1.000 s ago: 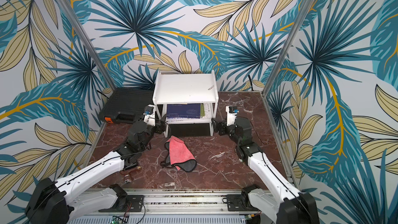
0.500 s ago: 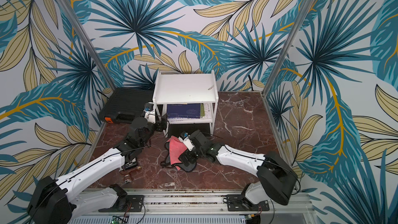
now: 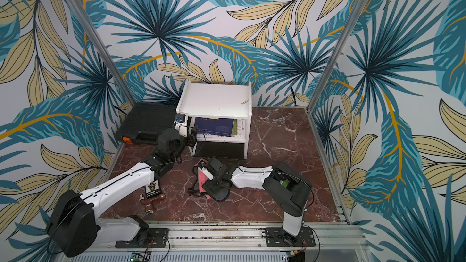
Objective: Wipe the bookshelf clean with a cloth
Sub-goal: Pick up the cleaning item at the center of the board, then wipe the dust from the shelf.
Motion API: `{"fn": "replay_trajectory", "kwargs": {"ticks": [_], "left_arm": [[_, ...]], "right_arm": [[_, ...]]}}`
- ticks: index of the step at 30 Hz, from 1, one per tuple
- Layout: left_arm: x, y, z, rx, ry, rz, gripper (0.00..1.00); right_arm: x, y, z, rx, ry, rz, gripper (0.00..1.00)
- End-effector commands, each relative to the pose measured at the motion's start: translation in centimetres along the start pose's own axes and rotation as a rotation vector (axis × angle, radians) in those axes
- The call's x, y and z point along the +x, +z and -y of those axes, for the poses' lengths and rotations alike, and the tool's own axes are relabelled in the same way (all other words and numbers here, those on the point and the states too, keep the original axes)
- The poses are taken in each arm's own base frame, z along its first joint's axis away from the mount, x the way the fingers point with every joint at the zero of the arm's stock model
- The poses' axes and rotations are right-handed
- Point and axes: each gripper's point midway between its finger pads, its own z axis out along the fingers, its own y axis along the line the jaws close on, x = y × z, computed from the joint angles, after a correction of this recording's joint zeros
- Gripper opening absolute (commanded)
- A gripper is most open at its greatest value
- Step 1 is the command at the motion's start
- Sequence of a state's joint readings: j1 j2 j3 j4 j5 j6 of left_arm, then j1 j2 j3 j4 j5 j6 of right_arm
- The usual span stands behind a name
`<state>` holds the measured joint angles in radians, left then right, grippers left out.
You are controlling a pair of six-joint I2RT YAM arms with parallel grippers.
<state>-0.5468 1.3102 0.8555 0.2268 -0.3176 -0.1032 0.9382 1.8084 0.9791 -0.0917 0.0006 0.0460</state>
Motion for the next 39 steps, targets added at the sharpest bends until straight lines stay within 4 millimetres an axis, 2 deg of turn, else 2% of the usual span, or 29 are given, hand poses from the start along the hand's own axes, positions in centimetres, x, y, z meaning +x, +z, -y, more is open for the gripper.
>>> {"fn": "replay_trajectory", "kwargs": {"ticks": [1, 3, 4, 7, 9, 12, 14, 15, 17, 19, 21, 22, 25, 26, 27, 28, 29, 33, 35, 36, 37, 39], "left_arm": [[2.0, 0.0, 1.1, 0.071, -0.101, -0.053, 0.54], [2.5, -0.3, 1.0, 0.073, -0.104, -0.057, 0.48], [2.6, -0.4, 1.0, 0.075, -0.1, -0.058, 0.43], [3.0, -0.5, 1.4, 0.102, -0.078, -0.079, 0.24], [2.9, -0.4, 1.7, 0.114, -0.062, -0.087, 0.14], [3.0, -0.4, 1.2, 0.09, -0.042, -0.085, 0.0], [3.1, -0.3, 1.1, 0.081, -0.017, -0.08, 0.0], [3.1, -0.2, 1.2, 0.085, -0.002, -0.08, 0.0], [3.2, -0.1, 1.5, 0.102, 0.029, -0.082, 0.0], [3.3, 0.1, 1.8, 0.118, 0.058, -0.088, 0.0], [3.6, 0.2, 2.0, 0.132, 0.082, -0.092, 0.0], [3.7, 0.3, 2.1, 0.138, 0.092, -0.093, 0.0], [4.0, 0.4, 2.3, 0.158, 0.121, -0.101, 0.0], [4.0, 0.4, 2.4, 0.161, 0.129, -0.103, 0.0], [4.1, 0.4, 2.4, 0.163, 0.133, -0.106, 0.0], [4.2, 0.5, 2.3, 0.167, 0.135, -0.111, 0.0], [4.4, 0.5, 2.4, 0.176, 0.136, -0.117, 0.0], [4.9, 0.6, 3.0, 0.219, 0.145, -0.13, 0.0], [5.1, 0.5, 2.9, 0.217, 0.159, -0.125, 0.0], [5.2, 0.6, 2.9, 0.217, 0.171, -0.122, 0.0], [5.3, 0.6, 2.7, 0.21, 0.188, -0.12, 0.0], [5.3, 0.8, 2.5, 0.202, 0.205, -0.124, 0.0]], "right_arm": [[2.1, 1.8, 0.5, 0.059, 0.016, -0.052, 0.66], [1.8, 1.2, 1.6, 0.122, -0.011, -0.055, 0.38], [0.7, 0.2, 2.0, 0.148, -0.04, -0.026, 0.26], [-4.2, -3.5, 3.4, 0.257, -0.195, 0.105, 0.02], [-7.7, -5.0, 4.9, 0.407, -0.334, 0.173, 0.0], [-11.3, -4.2, 6.6, 0.591, -0.514, 0.223, 0.0], [-13.7, -4.3, 6.4, 0.632, -0.574, 0.299, 0.0], [-15.3, -5.0, 6.2, 0.648, -0.583, 0.373, 0.0], [-18.0, -7.3, 5.8, 0.712, -0.625, 0.506, 0.0], [-19.6, -9.3, 5.4, 0.775, -0.696, 0.599, 0.0], [-19.4, -8.8, 4.3, 0.762, -0.833, 0.614, 0.0], [-18.2, -7.1, 3.9, 0.739, -0.904, 0.58, 0.0], [-12.7, 0.5, 3.8, 0.657, -1.059, 0.381, 0.0], [-11.0, 2.6, 4.1, 0.648, -1.084, 0.325, 0.0], [-9.9, 3.7, 4.4, 0.651, -1.106, 0.291, 0.0], [-10.0, 3.8, 4.4, 0.665, -1.113, 0.284, 0.0], [-11.0, 2.9, 4.3, 0.683, -1.1, 0.306, 0.0], [-18.4, -5.1, 4.1, 0.784, -0.976, 0.512, 0.0], [-20.1, -7.7, 4.5, 0.845, -0.932, 0.566, 0.0], [-19.9, -7.8, 4.7, 0.849, -0.92, 0.564, 0.0], [-18.5, -6.1, 4.8, 0.821, -0.94, 0.519, 0.0], [-13.8, -1.4, 5.4, 0.772, -1.065, 0.35, 0.0]]}}
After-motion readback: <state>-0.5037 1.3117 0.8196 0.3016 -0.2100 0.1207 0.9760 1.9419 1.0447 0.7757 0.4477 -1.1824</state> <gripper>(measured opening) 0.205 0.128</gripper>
